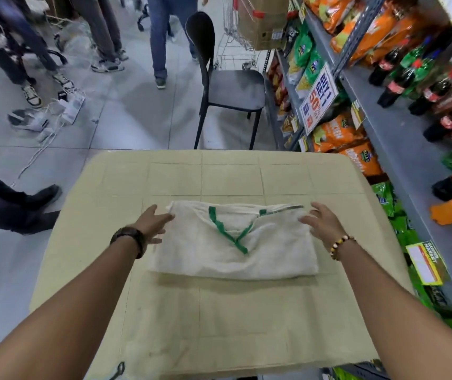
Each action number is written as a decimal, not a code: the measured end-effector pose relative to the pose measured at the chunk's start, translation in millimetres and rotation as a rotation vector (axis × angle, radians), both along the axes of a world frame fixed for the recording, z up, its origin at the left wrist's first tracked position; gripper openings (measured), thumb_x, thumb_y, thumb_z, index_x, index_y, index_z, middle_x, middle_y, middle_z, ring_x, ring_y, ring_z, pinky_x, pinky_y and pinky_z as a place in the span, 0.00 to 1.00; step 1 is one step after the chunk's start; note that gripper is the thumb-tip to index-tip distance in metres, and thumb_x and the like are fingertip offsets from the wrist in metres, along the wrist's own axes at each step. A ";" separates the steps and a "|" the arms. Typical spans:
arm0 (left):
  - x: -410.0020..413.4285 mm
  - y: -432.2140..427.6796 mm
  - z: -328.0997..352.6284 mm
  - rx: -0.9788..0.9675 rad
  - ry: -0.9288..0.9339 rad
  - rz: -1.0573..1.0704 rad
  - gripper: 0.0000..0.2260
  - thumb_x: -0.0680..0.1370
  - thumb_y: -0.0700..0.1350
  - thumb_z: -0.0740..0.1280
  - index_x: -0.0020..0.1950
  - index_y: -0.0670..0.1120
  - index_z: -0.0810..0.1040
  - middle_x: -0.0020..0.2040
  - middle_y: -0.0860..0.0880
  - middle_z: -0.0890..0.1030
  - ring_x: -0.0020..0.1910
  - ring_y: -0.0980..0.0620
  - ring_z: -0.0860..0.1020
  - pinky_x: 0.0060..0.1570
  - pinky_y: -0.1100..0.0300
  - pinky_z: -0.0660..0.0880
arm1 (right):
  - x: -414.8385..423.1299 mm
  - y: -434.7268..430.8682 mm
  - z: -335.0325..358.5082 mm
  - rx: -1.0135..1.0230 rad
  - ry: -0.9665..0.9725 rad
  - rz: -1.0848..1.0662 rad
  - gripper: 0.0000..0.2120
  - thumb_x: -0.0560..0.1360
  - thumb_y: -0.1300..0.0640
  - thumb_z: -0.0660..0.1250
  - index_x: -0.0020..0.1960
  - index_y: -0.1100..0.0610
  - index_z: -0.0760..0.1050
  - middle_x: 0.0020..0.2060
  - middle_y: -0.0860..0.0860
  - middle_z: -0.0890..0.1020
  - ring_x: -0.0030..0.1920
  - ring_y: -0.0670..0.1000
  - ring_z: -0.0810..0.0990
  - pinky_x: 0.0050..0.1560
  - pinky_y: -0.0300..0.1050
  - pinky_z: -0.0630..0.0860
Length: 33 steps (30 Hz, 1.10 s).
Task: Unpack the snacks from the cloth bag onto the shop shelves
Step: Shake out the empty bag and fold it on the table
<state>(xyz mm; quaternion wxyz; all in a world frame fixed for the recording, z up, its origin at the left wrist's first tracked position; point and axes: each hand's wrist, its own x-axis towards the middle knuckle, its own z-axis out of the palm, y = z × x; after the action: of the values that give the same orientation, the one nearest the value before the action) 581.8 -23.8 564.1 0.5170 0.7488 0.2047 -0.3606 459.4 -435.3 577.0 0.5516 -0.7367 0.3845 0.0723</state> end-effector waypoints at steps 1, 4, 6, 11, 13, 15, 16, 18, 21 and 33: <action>-1.1 1.8 -6.2 0.029 0.003 -0.007 0.36 0.78 0.49 0.69 0.81 0.51 0.52 0.72 0.43 0.70 0.66 0.41 0.73 0.58 0.46 0.75 | 2.8 8.3 -2.9 -0.086 0.024 0.065 0.31 0.72 0.61 0.73 0.71 0.56 0.67 0.66 0.56 0.73 0.67 0.56 0.73 0.60 0.51 0.72; -10.6 12.2 -19.8 0.149 -0.014 -0.081 0.37 0.76 0.51 0.70 0.80 0.52 0.54 0.72 0.43 0.71 0.66 0.41 0.73 0.63 0.45 0.73 | 11.5 34.4 -11.5 -0.175 0.050 0.229 0.31 0.71 0.62 0.74 0.71 0.56 0.68 0.69 0.55 0.73 0.68 0.55 0.73 0.60 0.48 0.73; -18.6 20.4 -30.6 0.259 -0.038 -0.147 0.37 0.75 0.53 0.70 0.80 0.51 0.55 0.74 0.42 0.69 0.68 0.40 0.72 0.66 0.46 0.71 | 25.1 53.0 -14.2 -0.243 0.050 0.357 0.31 0.71 0.60 0.74 0.71 0.55 0.68 0.69 0.55 0.73 0.67 0.55 0.73 0.62 0.48 0.73; -40.9 25.1 -45.7 0.403 -0.116 -0.232 0.36 0.74 0.49 0.72 0.78 0.45 0.59 0.72 0.41 0.72 0.67 0.40 0.73 0.60 0.52 0.72 | 81.4 112.2 -18.2 -0.365 0.021 0.678 0.29 0.72 0.56 0.71 0.72 0.52 0.68 0.68 0.52 0.74 0.67 0.53 0.73 0.65 0.46 0.71; -43.0 29.6 -54.8 0.423 -0.121 -0.256 0.35 0.73 0.49 0.73 0.76 0.44 0.63 0.68 0.41 0.75 0.63 0.41 0.76 0.54 0.54 0.73 | 109.7 143.0 -24.0 -0.415 0.008 0.798 0.29 0.72 0.56 0.69 0.72 0.52 0.67 0.70 0.53 0.73 0.69 0.53 0.71 0.66 0.44 0.68; -46.2 29.4 -60.2 0.446 -0.136 -0.296 0.29 0.73 0.52 0.72 0.70 0.44 0.68 0.62 0.42 0.77 0.57 0.40 0.78 0.49 0.54 0.75 | 134.1 170.7 -29.6 -0.465 0.019 0.935 0.29 0.73 0.55 0.68 0.73 0.52 0.66 0.71 0.53 0.71 0.69 0.54 0.71 0.67 0.45 0.67; -47.2 30.4 -65.0 0.470 -0.142 -0.319 0.26 0.72 0.53 0.70 0.67 0.45 0.70 0.60 0.42 0.77 0.55 0.40 0.78 0.49 0.53 0.76 | 146.5 185.3 -33.4 -0.491 0.022 1.012 0.29 0.73 0.55 0.67 0.73 0.53 0.65 0.71 0.54 0.70 0.69 0.55 0.70 0.68 0.46 0.67; -47.6 33.1 -74.7 0.536 -0.141 -0.353 0.21 0.73 0.55 0.68 0.61 0.45 0.71 0.58 0.42 0.76 0.53 0.40 0.78 0.46 0.52 0.76 | 169.9 216.2 -45.5 -0.542 0.034 1.165 0.31 0.74 0.55 0.66 0.75 0.53 0.62 0.73 0.54 0.68 0.70 0.56 0.69 0.69 0.49 0.67; -51.5 30.8 -85.6 0.567 -0.144 -0.352 0.16 0.74 0.56 0.66 0.55 0.47 0.70 0.51 0.45 0.78 0.48 0.42 0.78 0.44 0.52 0.77 | 190.5 251.9 -63.4 -0.636 0.044 1.379 0.33 0.73 0.56 0.66 0.76 0.53 0.58 0.74 0.54 0.66 0.71 0.57 0.67 0.69 0.53 0.68; -67.1 0.9 -53.3 0.505 -0.278 -0.440 0.12 0.72 0.53 0.62 0.34 0.48 0.67 0.36 0.49 0.75 0.41 0.42 0.76 0.39 0.55 0.69 | 210.3 272.6 -73.0 -0.843 -0.018 1.650 0.17 0.73 0.60 0.63 0.61 0.50 0.76 0.57 0.54 0.79 0.60 0.58 0.73 0.56 0.49 0.68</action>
<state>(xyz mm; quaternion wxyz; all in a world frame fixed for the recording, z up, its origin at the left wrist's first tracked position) 514.6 -22.9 510.9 0.2489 0.9209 0.0490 -0.2959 669.7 -162.8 504.0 0.0150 -0.9174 -0.2716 0.2906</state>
